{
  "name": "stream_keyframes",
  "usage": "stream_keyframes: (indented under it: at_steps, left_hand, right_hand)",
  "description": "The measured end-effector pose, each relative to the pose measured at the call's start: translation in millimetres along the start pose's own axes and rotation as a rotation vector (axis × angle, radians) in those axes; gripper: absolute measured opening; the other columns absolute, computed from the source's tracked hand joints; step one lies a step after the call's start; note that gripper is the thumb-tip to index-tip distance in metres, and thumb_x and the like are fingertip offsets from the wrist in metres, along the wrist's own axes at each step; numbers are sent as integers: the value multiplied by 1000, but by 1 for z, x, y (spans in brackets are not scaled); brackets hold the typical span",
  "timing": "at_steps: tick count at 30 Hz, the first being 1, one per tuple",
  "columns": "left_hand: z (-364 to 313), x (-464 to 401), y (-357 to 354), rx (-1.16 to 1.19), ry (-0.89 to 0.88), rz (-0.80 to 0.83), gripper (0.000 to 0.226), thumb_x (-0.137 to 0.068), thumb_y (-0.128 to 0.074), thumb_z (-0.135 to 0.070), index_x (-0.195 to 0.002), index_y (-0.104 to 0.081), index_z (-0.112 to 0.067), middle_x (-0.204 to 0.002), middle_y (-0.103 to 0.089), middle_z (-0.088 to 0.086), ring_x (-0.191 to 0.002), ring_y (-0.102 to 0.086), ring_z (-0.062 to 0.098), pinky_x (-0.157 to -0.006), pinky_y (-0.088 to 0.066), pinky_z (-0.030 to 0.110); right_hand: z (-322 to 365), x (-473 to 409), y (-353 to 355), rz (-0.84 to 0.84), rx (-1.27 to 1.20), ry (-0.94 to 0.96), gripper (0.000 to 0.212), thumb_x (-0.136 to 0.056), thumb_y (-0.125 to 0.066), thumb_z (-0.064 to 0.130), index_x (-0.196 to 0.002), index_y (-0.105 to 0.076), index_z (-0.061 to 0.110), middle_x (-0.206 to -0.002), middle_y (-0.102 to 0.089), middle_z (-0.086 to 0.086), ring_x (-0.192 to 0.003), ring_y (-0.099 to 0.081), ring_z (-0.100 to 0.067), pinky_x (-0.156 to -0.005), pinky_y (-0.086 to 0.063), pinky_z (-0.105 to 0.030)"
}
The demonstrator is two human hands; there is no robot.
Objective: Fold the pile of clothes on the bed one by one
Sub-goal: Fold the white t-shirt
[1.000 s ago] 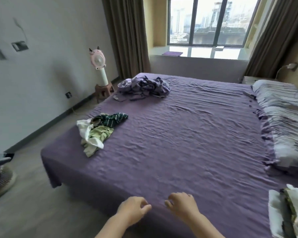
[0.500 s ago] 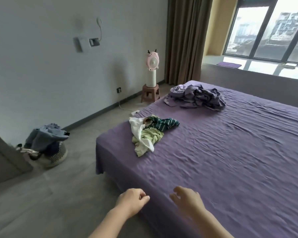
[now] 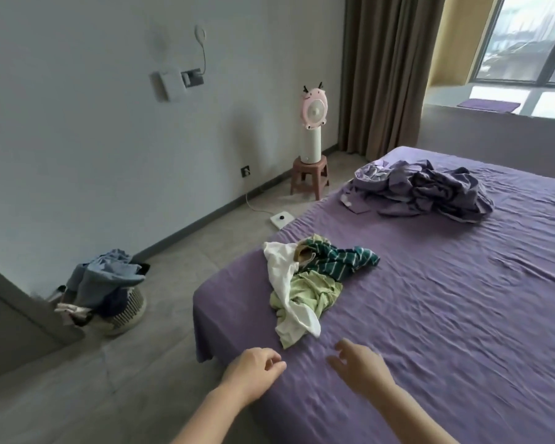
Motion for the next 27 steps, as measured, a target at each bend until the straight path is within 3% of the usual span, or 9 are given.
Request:
stream_keyframes:
  at_steps: [8, 16, 20, 27]
  left_hand:
    - [24, -124, 39, 45, 21, 103, 35, -89, -50, -52, -115, -64, -31, -111, -66, -13, -103, -59, 7, -90, -47, 25]
    - [34, -292, 72, 40, -49, 251, 31, -94, -49, -40, -113, -65, -23, -114, -65, -3, -105, -59, 15, -87, -48, 29]
    - [39, -368, 56, 30, -9, 311, 32, -94, -45, -35, -113, -65, -20, -119, -62, 2, -107, -58, 20, -87, -48, 30]
    - [56, -425, -8, 4, 107, 353, 43, -92, -53, -38, -128, -48, -15, -130, -46, 6, -115, -49, 23, -91, -46, 33]
  right_hand:
    - [3, -115, 14, 15, 34, -43, 39, -90, -46, 51, -119, -52, 26, -122, -60, 4, -114, -54, -19, -88, -41, -27]
    - [25, -243, -3, 77, -70, -213, 41, -91, -50, 48, -118, -56, 18, -115, -59, -2, -105, -55, -21, -78, -43, -26]
    - [28, -294, -36, 160, -109, -333, 42, -91, -50, 46, -123, -54, 19, -124, -56, -1, -113, -53, -20, -89, -44, -29]
    - [27, -318, -93, 191, -252, -519, 37, -91, -52, 42, -121, -54, 20, -123, -55, -1, -113, -53, -19, -87, -43, -27]
Point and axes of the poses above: each hand's wrist, its own x-axis away from the middle knuckle, its own y-axis out of the back of the hand, z = x × y, the point moved 4 cm from there along -x, towards the middle knuckle
